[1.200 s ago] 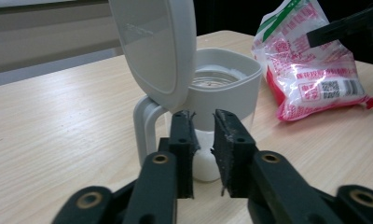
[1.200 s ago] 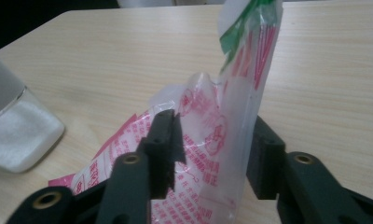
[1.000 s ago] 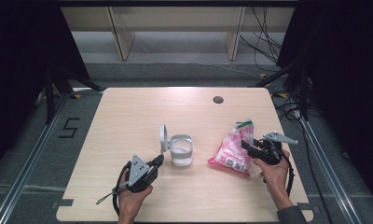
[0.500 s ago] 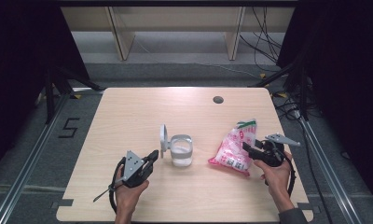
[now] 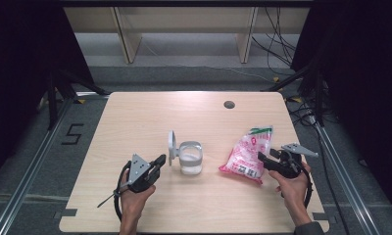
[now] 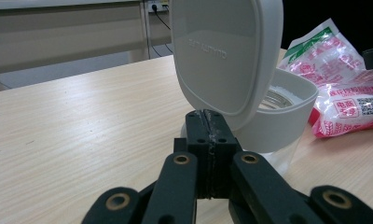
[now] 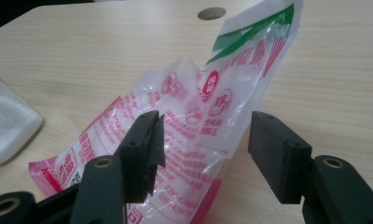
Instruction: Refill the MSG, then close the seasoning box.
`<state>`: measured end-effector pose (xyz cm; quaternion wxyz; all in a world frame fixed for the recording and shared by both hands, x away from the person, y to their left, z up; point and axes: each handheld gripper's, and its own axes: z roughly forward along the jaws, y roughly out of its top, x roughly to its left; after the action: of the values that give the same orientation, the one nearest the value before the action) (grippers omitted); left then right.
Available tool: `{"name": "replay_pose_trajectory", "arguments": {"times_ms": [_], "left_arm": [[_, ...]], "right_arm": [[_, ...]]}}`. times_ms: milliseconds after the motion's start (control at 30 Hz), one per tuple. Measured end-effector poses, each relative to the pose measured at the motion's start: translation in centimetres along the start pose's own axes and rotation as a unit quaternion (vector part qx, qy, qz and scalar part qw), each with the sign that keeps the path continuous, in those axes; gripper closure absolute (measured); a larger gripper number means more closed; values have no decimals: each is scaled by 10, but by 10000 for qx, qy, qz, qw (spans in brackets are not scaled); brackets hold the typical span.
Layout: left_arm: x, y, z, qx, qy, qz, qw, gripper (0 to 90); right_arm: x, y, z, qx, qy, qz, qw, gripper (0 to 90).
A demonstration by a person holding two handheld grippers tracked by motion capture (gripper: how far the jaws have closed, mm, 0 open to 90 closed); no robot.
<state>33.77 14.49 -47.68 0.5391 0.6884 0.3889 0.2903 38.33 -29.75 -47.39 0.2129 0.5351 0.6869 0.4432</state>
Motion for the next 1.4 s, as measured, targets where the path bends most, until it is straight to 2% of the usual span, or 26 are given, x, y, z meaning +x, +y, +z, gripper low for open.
{"name": "replay_pose_trajectory", "arguments": {"times_ms": [33, 67, 100, 200, 233, 267, 300, 333, 367, 400, 433, 500, 567, 600, 633, 733, 767, 933, 967, 1000, 1033, 1067, 1167, 1300, 1367, 1400], "left_arm": [[1, 0, 0, 20, -2, 29, 10000, 891], [1, 1, 1, 12, -3, 22, 10000, 891], [1, 1, 1, 7, -6, 9, 10000, 891], [1, 3, 2, 13, -27, -6, 10000, 891], [1, 3, 2, 17, -30, 11, 10000, 891], [2, 4, 2, 12, -33, 5, 10000, 891], [3, 5, 3, 29, -34, 20, 10000, 891], [3, 6, 3, 42, -39, 21, 10000, 891], [4, 6, 4, 63, -24, 41, 10000, 892], [4, 7, 4, 71, -29, 55, 10000, 892], [4, 8, 5, 63, -26, 36, 10000, 892], [5, 9, 5, 56, -28, 37, 10000, 892], [6, 10, 6, 69, -17, 19, 10000, 892], [6, 11, 7, 68, -30, 13, 10000, 892], [6, 11, 7, 73, -40, 17, 10000, 892], [6, 13, 9, 95, -50, 57, 9999, 892], [6, 13, 9, 110, -46, 65, 9999, 892], [6, 18, 11, 84, -42, 112, 9999, 892], [6, 19, 11, 92, -42, 144, 9998, 892], [5, 20, 11, 68, -45, 133, 9999, 892], [5, 20, 11, 69, -48, 141, 9999, 892], [5, 21, 11, 80, -59, 186, 9998, 892], [4, 22, 11, 94, -82, 169, 9998, 892], [5, 23, 11, 80, -110, 167, 9998, 892], [5, 24, 10, 76, -111, 170, 9998, 892], [5, 25, 11, 34, -133, 188, 9997, 892]], "right_arm": [[0, 0, -1, -2, -92, -36, 10000, 441], [3, 0, -4, 34, -100, 192, 9998, 439], [0, 0, -4, -40, -118, -26, 9999, 439], [7, -1, -9, 4, -221, 93, 9997, 439], [6, 0, -11, -36, -257, -152, 9995, 438], [6, -1, -10, -155, -241, -290, 9992, 436], [12, -1, -13, -54, -226, -34, 9997, 436], [9, -1, -12, -194, -143, -301, 9993, 437], [13, -1, -15, -98, -187, -324, 9993, 437], [18, -2, -15, -171, -157, -258, 9994, 437], [18, -2, -15, -213, -146, -455, 9986, 436], [22, -4, -17, -183, -102, -552, 9983, 434], [26, -6, -18, -224, -30, -572, 9981, 430], [31, -8, -20, -175, 63, -311, 9993, 429], [29, -9, -20, -218, 98, -555, 9982, 429], [35, -14, -22, -87, 132, -475, 9987, 425], [35, -15, -23, -38, 237, -476, 9986, 424], [40, -17, -26, -11, 422, -649, 9970, 406], [46, -19, -27, 79, 391, -453, 9982, 396], [48, -20, -26, 14, 460, -473, 9978, 391], [46, -21, -25, -24, 498, -709, 9962, 390], [47, -21, -26, -4, 565, -703, 9959, 386], [52, -23, -27, -7, 592, -815, 9949, 372], [56, -24, -29, -19, 635, -816, 9946, 357], [59, -26, -32, 35, 560, -728, 9958, 341], [57, -26, -31, -6, 563, -850, 9948, 336]]}}
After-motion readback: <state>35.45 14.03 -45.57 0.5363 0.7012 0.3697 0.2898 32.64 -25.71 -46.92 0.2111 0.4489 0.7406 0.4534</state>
